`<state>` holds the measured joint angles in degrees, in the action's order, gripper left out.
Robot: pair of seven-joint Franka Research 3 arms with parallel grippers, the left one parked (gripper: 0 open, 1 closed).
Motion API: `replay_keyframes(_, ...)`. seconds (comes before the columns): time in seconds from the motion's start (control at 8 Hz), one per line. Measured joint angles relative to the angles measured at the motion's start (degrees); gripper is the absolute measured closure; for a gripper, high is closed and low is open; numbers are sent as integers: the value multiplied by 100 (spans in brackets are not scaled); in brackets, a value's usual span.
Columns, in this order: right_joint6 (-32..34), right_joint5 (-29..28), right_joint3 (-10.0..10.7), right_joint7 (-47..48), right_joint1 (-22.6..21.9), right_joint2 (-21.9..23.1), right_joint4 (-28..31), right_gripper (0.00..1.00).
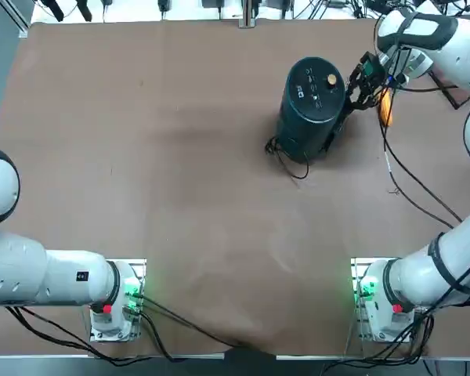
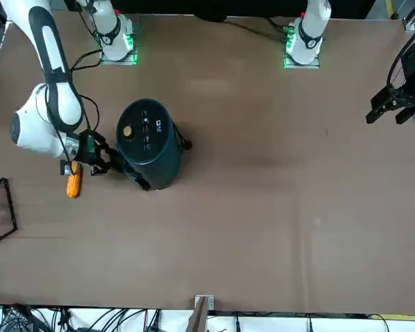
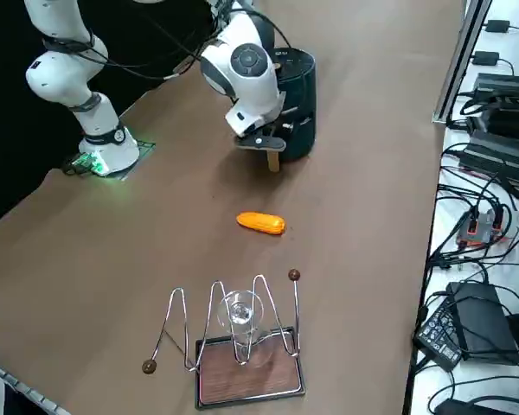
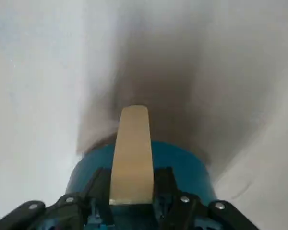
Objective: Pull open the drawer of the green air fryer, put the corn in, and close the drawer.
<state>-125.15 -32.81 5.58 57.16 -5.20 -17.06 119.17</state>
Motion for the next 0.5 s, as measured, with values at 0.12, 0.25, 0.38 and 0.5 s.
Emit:
replay_keyframes(0.12,-4,63,28,0,65,11,0,52)
replay_keyframes(0.25,-6,96,46,-15,151,11,-2,52)
replay_keyframes(0.38,-6,125,51,-42,254,12,-8,52)
replay_keyframes(0.5,-6,150,54,-65,342,13,-15,52)
